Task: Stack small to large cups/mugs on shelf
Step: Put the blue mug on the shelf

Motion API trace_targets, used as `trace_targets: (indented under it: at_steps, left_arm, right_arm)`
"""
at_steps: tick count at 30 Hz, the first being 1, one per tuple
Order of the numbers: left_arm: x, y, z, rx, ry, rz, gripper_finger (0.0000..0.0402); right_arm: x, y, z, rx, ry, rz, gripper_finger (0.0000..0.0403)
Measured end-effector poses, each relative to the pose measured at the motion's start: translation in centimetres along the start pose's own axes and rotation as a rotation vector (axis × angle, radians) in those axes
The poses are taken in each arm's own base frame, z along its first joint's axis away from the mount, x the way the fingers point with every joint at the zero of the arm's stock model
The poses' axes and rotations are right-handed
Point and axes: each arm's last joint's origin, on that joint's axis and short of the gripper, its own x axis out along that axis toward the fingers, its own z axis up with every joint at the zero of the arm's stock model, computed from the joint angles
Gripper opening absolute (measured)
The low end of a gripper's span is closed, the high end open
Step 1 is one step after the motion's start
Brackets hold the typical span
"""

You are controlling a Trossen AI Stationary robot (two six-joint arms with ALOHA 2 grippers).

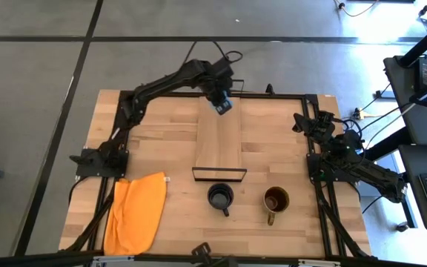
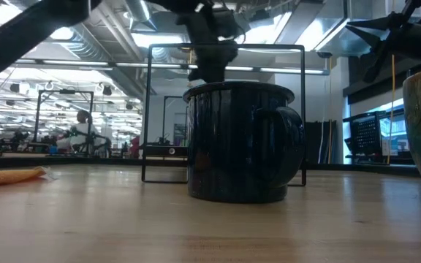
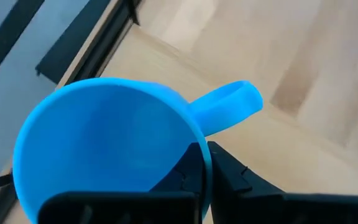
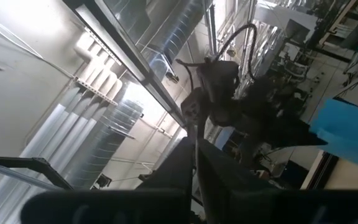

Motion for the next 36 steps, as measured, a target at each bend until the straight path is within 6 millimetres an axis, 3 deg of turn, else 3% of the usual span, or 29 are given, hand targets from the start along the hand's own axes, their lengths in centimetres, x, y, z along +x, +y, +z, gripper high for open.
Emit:
trace_targets:
  at_steps: [10,18,26,36]
  left_arm:
    - [5.4,0.9,0.1,-0.131,0.072,0.084,0.0001]
    - [5.5,1.2,1.0,-0.189,-0.028,0.106,0.0002]
    - [5.5,1.9,0.9,-0.227,-0.018,0.134,0.0003]
    - [5.6,1.1,0.8,-0.237,-0.006,0.09,0.0002]
  right_arm:
    - [0.0,0.0,0.0,0.0,-0.01,-0.003,0.0023]
    - [0.0,0.0,0.0,0.002,-0.009,-0.003,0.0023]
    - [0.0,0.0,0.0,0.004,-0.008,-0.003,0.0023]
    - [0.0,0.0,0.0,0.005,-0.007,-0.002,0.0023]
